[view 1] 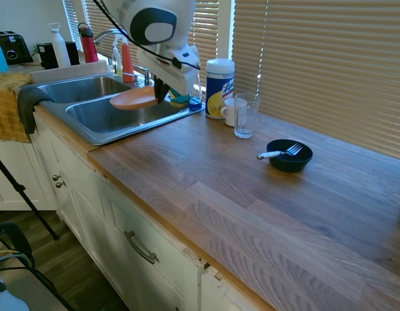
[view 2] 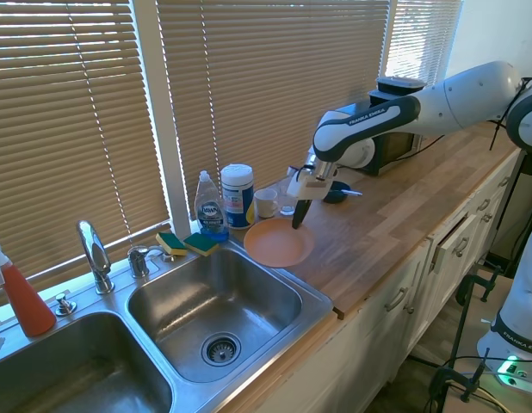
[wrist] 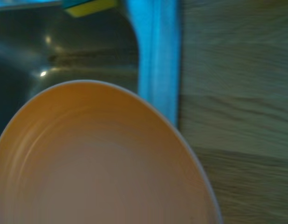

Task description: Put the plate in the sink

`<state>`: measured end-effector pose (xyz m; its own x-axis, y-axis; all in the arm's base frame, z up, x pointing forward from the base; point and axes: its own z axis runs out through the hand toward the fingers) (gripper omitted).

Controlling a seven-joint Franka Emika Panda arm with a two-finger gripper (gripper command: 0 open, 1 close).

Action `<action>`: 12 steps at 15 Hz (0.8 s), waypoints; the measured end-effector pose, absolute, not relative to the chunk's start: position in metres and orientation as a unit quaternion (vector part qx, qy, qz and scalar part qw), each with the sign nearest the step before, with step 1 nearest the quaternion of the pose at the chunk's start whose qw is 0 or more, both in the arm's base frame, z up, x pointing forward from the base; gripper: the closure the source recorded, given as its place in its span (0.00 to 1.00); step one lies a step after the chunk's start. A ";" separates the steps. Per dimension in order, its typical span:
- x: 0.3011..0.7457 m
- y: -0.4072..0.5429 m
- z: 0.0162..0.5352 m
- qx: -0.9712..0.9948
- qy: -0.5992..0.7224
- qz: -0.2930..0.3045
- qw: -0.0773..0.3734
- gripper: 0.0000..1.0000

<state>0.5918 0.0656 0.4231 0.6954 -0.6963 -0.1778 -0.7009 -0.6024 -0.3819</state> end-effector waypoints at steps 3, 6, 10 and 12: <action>0.609 0.150 0.423 -0.904 0.376 0.013 0.201 1.00; 0.644 0.188 0.404 -0.905 0.375 0.021 0.200 1.00; 0.671 0.211 0.364 -0.913 0.355 0.038 0.199 1.00; 0.688 0.223 0.332 -0.917 0.341 0.047 0.201 1.00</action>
